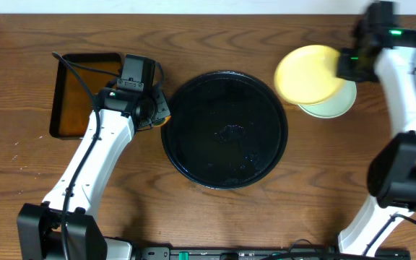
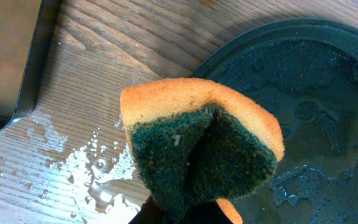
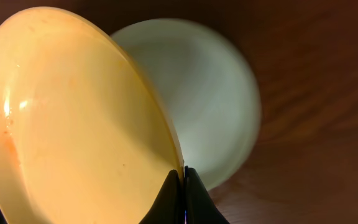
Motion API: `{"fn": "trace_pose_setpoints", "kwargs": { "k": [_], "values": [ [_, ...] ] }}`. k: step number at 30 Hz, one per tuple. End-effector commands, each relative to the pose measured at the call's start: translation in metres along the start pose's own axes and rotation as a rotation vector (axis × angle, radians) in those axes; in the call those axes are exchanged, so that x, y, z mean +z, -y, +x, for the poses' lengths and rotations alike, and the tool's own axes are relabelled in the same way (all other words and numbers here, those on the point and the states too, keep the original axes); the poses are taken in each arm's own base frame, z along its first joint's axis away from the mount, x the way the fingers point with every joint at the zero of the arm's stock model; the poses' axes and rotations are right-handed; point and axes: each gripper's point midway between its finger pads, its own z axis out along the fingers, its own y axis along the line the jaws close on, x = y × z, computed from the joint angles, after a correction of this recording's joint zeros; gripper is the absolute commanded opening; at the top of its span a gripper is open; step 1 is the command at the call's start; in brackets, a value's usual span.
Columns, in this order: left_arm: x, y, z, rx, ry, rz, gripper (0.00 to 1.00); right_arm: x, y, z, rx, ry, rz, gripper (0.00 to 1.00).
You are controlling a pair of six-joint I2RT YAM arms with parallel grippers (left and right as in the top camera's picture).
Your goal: Clean dirty plates on tray and stack at the side
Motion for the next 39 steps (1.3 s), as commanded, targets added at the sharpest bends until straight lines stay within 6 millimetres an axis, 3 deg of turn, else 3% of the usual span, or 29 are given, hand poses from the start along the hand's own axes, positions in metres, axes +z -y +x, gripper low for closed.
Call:
{"fn": "trace_pose_setpoints", "kwargs": {
  "k": [1,5,11,14,16,19,20,25,32,36,39],
  "values": [
    [0.007,-0.005,0.006,-0.003,-0.021,-0.016,0.08,-0.016,0.016,-0.009,0.038,0.037,-0.079,0.01],
    [0.008,-0.005,0.005,-0.003,-0.018,-0.017,0.08,-0.005,0.041,-0.006,0.092,0.032,-0.071,0.01],
    [0.008,-0.005,0.006,-0.003,-0.020,-0.017,0.08,0.017,0.044,0.000,0.120,0.040,-0.087,0.02],
    [0.008,-0.005,0.006,-0.003,-0.020,-0.017,0.08,0.029,0.044,0.006,0.156,0.034,-0.096,0.33],
    [0.008,-0.005,0.006,-0.003,-0.019,-0.018,0.08,0.034,0.037,0.011,0.142,0.024,-0.133,0.61],
    [0.008,-0.005,0.005,-0.003,-0.019,-0.018,0.08,0.040,0.028,0.021,0.121,-0.005,-0.172,0.84],
    [0.008,-0.005,0.005,-0.003,-0.018,-0.018,0.08,0.041,0.023,0.025,0.118,-0.018,-0.189,0.88],
    [0.009,-0.004,-0.007,-0.003,0.037,-0.026,0.08,0.035,-0.030,0.042,0.048,-0.078,-0.438,0.96],
    [0.003,-0.031,-0.064,0.040,0.280,-0.181,0.08,0.039,-0.093,0.079,-0.059,-0.173,-0.532,0.97],
    [0.016,-0.048,-0.091,0.135,0.323,-0.214,0.08,0.044,-0.136,0.113,-0.163,-0.237,-0.557,0.96],
    [0.036,-0.078,-0.106,0.092,0.327,-0.255,0.08,0.046,-0.173,0.139,-0.248,-0.265,-0.580,0.95]
  ]
}}
